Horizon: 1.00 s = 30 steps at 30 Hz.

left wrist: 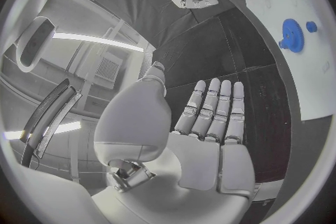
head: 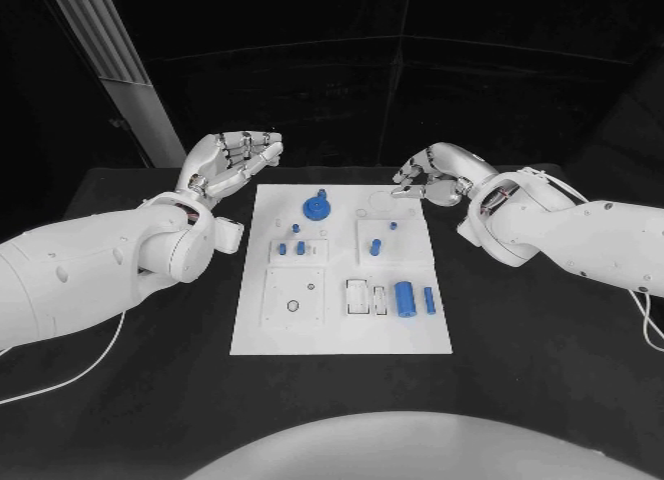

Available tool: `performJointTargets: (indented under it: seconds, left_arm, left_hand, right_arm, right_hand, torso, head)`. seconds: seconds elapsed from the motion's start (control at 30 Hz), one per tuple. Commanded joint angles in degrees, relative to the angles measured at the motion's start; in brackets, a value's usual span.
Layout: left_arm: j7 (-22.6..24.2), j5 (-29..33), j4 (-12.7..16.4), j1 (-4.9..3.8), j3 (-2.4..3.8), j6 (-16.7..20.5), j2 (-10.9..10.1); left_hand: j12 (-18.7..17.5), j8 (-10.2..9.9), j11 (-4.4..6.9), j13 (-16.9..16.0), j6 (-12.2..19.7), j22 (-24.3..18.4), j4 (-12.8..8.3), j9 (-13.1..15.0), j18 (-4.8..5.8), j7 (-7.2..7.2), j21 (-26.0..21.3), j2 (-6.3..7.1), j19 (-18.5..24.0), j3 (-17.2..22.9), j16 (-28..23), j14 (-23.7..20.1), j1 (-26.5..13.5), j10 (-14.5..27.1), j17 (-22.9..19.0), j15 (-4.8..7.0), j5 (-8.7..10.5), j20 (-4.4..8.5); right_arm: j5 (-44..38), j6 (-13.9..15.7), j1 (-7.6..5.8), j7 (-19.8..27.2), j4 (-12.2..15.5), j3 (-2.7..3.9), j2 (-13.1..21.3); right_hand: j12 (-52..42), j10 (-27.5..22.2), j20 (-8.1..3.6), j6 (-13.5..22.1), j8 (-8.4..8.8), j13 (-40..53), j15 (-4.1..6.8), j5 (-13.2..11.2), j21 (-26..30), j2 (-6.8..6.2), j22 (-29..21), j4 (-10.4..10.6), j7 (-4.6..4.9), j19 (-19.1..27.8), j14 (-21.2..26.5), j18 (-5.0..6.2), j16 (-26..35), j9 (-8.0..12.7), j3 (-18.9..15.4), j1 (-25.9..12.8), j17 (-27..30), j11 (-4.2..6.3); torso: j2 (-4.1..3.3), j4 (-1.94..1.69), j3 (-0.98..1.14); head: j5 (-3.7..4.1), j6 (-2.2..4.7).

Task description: Assemble the parts on the task board

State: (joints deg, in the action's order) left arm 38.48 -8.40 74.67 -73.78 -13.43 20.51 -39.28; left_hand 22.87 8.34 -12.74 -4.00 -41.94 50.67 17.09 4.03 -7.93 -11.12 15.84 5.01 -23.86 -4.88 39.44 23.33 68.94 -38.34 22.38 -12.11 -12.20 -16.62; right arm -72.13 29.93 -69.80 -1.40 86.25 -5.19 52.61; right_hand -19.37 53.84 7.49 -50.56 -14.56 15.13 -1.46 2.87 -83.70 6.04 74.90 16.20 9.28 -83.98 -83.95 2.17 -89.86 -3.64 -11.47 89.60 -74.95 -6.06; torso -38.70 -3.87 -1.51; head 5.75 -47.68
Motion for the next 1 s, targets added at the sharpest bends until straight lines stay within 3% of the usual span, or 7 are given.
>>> performJointTargets:
  seconds: [0.03, 0.2, 0.5, 1.0]
  left_arm:
    - [12.3, 3.3, 0.9, -0.06, 0.04, -3.0, -0.2]
    - [12.7, 3.4, 1.7, -0.03, 0.04, -3.3, -0.3]
    - [12.5, 3.4, 2.3, -0.01, 0.03, -3.4, -0.4]
    - [11.7, 3.4, 2.4, -0.02, 0.03, -3.3, -0.6]
  left_hand:
    - [0.7, 0.6, -0.08, 0.0, 0.8, -1.0, -0.1, 0.0, 0.44, -3.81, -1.1, -0.69, 0.3, 0.6, 0.2, -0.8, -0.2, 0.9, -1.2, -0.13, 0.31, 0.01]
    - [2.1, 1.4, -0.28, -0.1, 1.7, -2.6, -0.1, 0.0, 0.73, -3.97, -2.8, -1.57, 0.6, 0.9, 0.7, -2.3, -0.4, 2.1, -3.0, -0.43, 0.5, -0.02]
    - [3.4, 2.3, -0.34, -0.1, 2.3, -3.8, -0.2, 0.0, 0.8, -4.03, -3.9, -3.05, 0.1, 1.1, 1.8, -2.7, -0.2, 3.0, -4.5, -0.5, 0.66, -0.03]
    - [4.5, 3.0, -0.38, 0.0, 2.8, -4.5, -0.3, 0.0, 0.86, -4.07, -4.5, -4.02, -0.3, 1.1, 2.7, -3.2, 0.5, 3.5, -5.5, -0.56, 0.14, -0.02]
  right_arm:
    - [-11.3, -4.2, 0.09, -1.7, -0.2, 0.01, -0.5]
    - [-18.3, -7.1, 0.72, -4.6, -0.9, 0.0, -1.7]
    - [-23.9, -11.2, 1.72, -7.5, -1.6, 0.0, -3.1]
    - [-25.5, -15.2, 2.02, -12.7, -2.9, 0.0, -4.7]
  right_hand:
    - [1.4, -0.4, 0.27, 1.1, 1.34, -1.4, -0.3, -0.2, -0.5, -0.35, 12.4, -0.2, -0.39, -2.7, -6.0, -0.56, -0.1, 0.0, 0.1, 0.9, -14.9, -0.06]
    - [3.1, 0.1, 0.04, 0.5, 2.23, -3.3, 0.08, -0.2, -1.0, -0.69, 12.6, -0.2, -1.05, -3.0, -6.1, -0.68, -0.1, -0.2, 0.4, 2.2, -15.1, 0.38]
    - [4.4, 1.6, -0.31, -0.4, 3.1, -5.2, 0.41, -0.2, -1.1, -0.99, 12.7, 0.1, -1.2, -3.0, -6.1, -0.71, -0.1, -0.1, 0.5, 3.3, -15.1, 0.8]
    - [5.8, 2.6, -0.33, -1.3, 4.01, -7.1, 0.31, -0.2, -0.8, -0.77, 12.6, 0.2, -0.52, -2.8, -6.1, -0.64, -0.1, -0.2, 0.4, 3.5, -15.1, 0.58]
  torso:
    - [-0.05, 0.05, 0.04]
    - [-0.03, 0.0, 0.05]
    - [0.01, 0.04, 0.03]
    - [0.06, 0.05, 0.04]
  head:
    - [0.31, 0.01]
    - [0.94, 0.04]
    - [1.03, -0.31]
    - [1.13, -0.07]
